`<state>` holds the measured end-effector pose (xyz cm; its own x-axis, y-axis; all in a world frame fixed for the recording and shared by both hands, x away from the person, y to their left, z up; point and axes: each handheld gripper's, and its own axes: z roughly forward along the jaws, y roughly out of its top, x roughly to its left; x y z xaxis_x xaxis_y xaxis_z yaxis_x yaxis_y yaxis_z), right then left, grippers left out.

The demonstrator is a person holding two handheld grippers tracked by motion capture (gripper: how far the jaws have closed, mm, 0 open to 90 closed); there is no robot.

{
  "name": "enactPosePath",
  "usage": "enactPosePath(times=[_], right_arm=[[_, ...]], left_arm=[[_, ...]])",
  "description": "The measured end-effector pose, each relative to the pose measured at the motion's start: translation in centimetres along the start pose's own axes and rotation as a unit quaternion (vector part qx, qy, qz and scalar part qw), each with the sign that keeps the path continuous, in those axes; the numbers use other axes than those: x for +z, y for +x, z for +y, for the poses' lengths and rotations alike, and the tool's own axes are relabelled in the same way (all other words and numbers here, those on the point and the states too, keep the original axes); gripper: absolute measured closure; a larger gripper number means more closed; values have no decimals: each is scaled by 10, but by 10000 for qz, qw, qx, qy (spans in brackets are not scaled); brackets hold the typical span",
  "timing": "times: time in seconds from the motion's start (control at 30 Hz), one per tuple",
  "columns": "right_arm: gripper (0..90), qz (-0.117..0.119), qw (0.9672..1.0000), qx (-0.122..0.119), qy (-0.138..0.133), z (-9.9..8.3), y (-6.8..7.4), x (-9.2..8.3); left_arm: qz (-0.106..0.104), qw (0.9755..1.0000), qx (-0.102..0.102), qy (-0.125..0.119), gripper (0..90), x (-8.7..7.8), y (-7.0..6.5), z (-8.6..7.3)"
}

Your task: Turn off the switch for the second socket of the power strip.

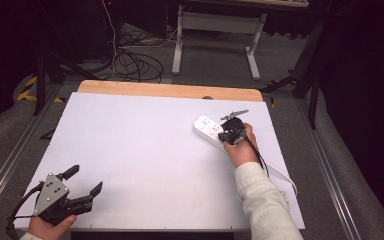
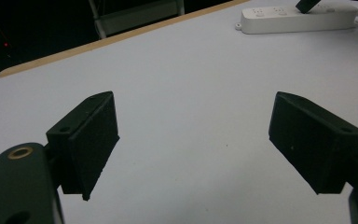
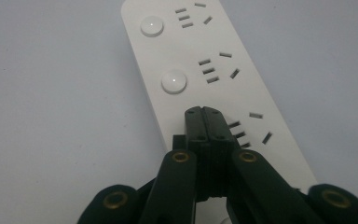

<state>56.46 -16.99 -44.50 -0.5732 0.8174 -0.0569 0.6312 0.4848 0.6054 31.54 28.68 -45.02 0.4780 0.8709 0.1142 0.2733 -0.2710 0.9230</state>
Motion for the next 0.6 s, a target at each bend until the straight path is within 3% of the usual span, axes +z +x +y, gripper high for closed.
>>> enactPosePath(times=[0.47, 0.6], right_arm=[[900, 40, 10000, -32, -53, 0, -1, -6], [900, 46, 9993, -74, -351, 0, 0, -15]], left_arm=[[0, 10000, -46, -2, 164, 0, 1, 0], [7, 10000, -26, 14, 164, 0, 1, 0]])
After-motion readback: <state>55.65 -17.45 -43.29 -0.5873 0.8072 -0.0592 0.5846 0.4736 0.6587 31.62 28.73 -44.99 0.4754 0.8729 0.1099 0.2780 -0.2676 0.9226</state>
